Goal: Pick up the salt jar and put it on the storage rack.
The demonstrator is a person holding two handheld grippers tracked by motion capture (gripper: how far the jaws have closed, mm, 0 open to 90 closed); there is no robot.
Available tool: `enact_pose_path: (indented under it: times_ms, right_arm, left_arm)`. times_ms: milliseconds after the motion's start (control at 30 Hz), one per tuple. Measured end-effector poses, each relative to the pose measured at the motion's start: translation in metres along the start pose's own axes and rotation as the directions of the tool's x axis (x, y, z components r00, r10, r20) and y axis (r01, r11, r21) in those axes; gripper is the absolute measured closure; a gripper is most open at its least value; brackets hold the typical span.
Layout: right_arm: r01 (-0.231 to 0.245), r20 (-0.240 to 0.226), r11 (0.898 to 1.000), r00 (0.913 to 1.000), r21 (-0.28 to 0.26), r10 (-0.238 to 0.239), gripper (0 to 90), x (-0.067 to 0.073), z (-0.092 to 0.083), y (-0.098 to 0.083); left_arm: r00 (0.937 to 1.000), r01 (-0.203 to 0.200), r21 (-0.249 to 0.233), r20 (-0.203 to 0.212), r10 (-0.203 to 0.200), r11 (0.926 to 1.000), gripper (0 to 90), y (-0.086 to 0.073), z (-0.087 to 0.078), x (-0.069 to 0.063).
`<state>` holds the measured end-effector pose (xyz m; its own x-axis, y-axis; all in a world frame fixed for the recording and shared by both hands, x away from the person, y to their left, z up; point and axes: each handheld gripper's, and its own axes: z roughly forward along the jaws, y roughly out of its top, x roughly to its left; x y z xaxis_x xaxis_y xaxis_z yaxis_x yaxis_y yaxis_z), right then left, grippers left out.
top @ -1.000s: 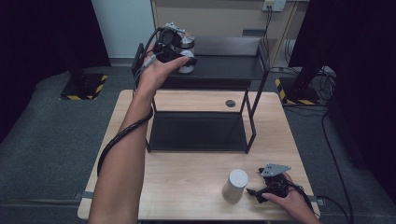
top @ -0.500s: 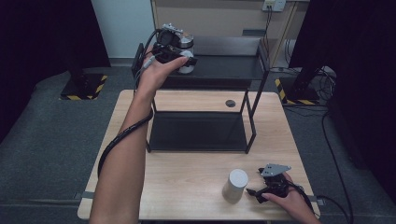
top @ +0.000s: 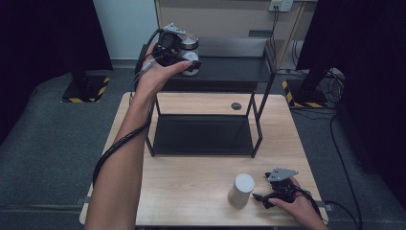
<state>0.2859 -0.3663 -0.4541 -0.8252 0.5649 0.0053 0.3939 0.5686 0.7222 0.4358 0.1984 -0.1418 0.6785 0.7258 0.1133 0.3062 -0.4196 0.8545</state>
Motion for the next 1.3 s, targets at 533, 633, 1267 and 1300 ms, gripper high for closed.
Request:
enact_pose_path:
  times_ms: [533, 633, 1267, 1300]
  right_arm:
    - [0.003, 0.0, 1.0, 1.0, -0.001, -0.003, 1.7, 0.0, 0.0, 0.0]
    - [0.003, 0.0, 1.0, 1.0, -0.001, -0.003, 1.7, 0.0, 0.0, 0.0]
    - [0.001, 0.001, 1.0, 1.0, -0.003, -0.001, 1.7, 0.0, 0.0, 0.0]
    - [0.002, 0.001, 1.0, 1.0, -0.002, -0.002, 1.7, 0.0, 0.0, 0.0]
  left_arm:
    - [0.9941, -0.099, -0.02, 0.043, 0.099, 0.9949, 13.1, -0.012, -0.059, -0.008]
    - [0.9901, -0.113, -0.033, 0.08, 0.116, 0.993, 13.8, -0.017, -0.066, -0.006]
    - [0.9088, -0.262, -0.103, 0.308, 0.281, 0.9596, 12.8, -0.05, -0.055, -0.005]
    - [0.9072, -0.267, -0.103, 0.308, 0.286, 0.9581, 12.7, -0.052, -0.054, -0.008]
